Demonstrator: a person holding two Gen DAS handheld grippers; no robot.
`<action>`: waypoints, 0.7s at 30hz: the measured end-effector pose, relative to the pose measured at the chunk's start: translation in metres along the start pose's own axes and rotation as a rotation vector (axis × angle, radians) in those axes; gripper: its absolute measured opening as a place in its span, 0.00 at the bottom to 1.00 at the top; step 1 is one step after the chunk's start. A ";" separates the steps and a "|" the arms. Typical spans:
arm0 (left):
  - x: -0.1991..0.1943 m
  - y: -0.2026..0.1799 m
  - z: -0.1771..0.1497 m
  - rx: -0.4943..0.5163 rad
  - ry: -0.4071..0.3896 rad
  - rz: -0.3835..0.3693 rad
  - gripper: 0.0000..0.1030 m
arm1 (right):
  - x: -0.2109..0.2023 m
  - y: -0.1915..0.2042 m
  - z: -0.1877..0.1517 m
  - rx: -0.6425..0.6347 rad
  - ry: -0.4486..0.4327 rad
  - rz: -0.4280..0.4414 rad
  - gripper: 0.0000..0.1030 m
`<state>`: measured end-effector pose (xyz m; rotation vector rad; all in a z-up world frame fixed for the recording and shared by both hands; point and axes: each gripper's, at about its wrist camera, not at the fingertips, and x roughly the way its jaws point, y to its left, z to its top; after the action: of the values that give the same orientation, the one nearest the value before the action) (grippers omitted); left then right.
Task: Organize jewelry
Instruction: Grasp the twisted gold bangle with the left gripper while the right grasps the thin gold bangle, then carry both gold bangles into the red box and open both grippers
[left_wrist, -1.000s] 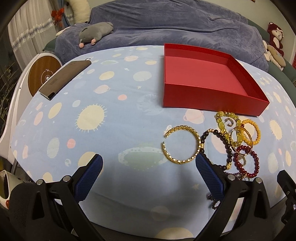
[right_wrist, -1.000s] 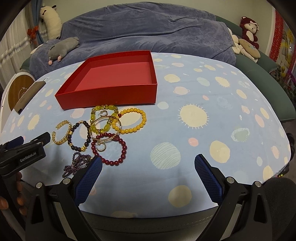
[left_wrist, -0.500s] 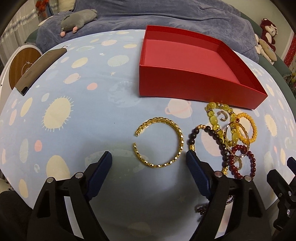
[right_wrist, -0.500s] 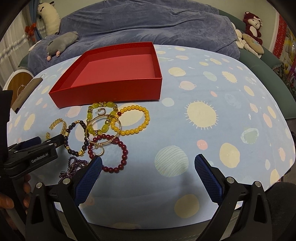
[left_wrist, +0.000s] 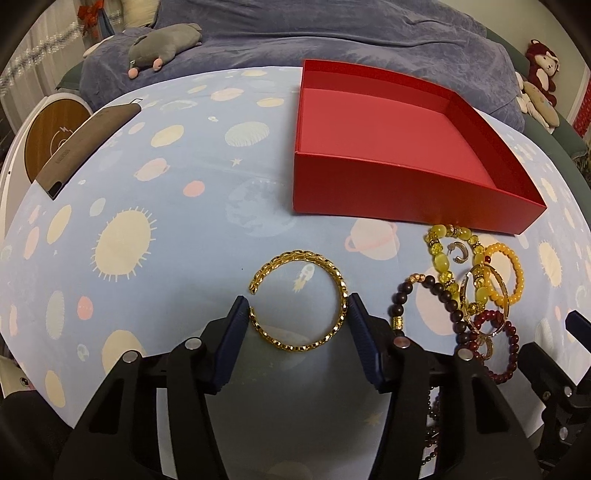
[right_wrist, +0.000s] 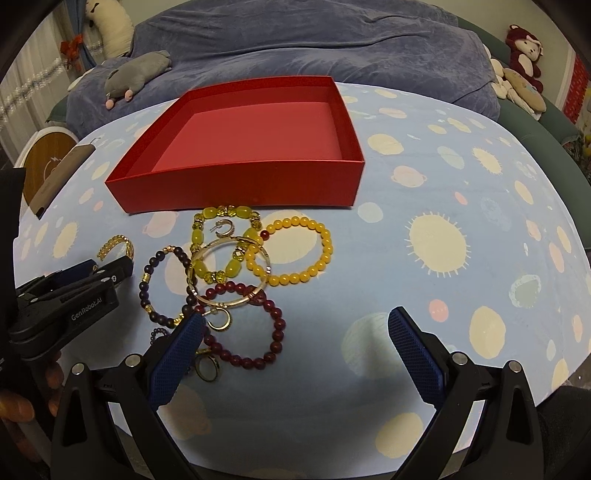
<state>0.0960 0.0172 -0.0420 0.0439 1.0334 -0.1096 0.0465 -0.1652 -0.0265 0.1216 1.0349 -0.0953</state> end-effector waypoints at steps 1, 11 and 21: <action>0.000 0.002 0.000 -0.003 -0.001 0.004 0.51 | 0.003 0.004 0.003 -0.006 0.005 0.009 0.93; 0.000 0.018 0.000 -0.033 0.009 0.013 0.51 | 0.041 0.029 0.023 -0.055 0.037 0.029 0.82; -0.002 0.012 -0.001 -0.019 0.009 0.010 0.51 | 0.034 0.030 0.016 -0.081 0.018 0.053 0.59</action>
<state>0.0954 0.0294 -0.0414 0.0321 1.0431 -0.0910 0.0810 -0.1385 -0.0460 0.0762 1.0514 -0.0041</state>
